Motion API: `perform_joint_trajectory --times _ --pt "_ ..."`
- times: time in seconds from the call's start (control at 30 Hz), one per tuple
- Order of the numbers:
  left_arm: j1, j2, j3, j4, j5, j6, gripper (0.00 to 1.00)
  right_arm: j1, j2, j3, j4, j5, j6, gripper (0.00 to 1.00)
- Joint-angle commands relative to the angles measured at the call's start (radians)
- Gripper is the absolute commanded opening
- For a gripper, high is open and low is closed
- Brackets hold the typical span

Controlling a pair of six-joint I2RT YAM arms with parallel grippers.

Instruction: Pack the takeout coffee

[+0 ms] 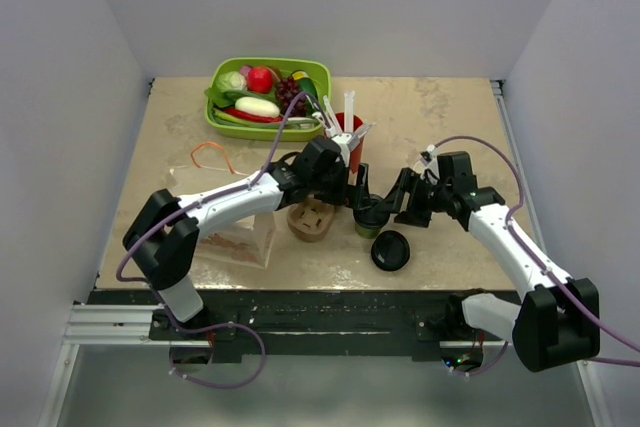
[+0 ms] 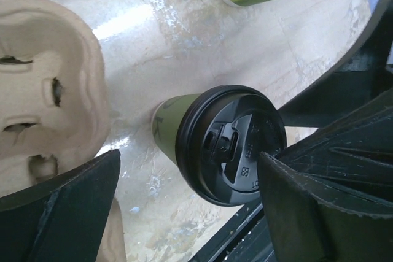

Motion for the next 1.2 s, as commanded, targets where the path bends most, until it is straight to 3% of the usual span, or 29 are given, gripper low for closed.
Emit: perform_joint_trajectory --times 0.0,0.43,0.8,0.93,1.07,1.17 --pt "-0.003 0.017 0.022 0.100 0.063 0.020 0.92 0.010 0.012 -0.025 0.084 -0.045 0.054 0.69" --pt "-0.005 0.063 0.012 0.112 0.097 -0.002 0.72 0.016 0.061 -0.042 0.100 -0.061 0.082 0.60" --pt "-0.015 0.044 -0.065 0.161 0.115 -0.046 0.62 0.016 0.119 -0.076 0.146 -0.137 0.085 0.52" --pt "-0.017 0.029 -0.106 0.177 0.117 -0.063 0.55 0.017 0.133 -0.080 0.167 -0.134 0.102 0.45" --pt "-0.017 0.000 -0.129 0.185 0.102 -0.066 0.53 0.017 0.127 -0.077 0.175 -0.108 0.102 0.25" --pt "-0.017 -0.020 -0.154 0.195 0.097 -0.071 0.50 0.017 0.122 -0.063 0.152 -0.085 0.073 0.19"
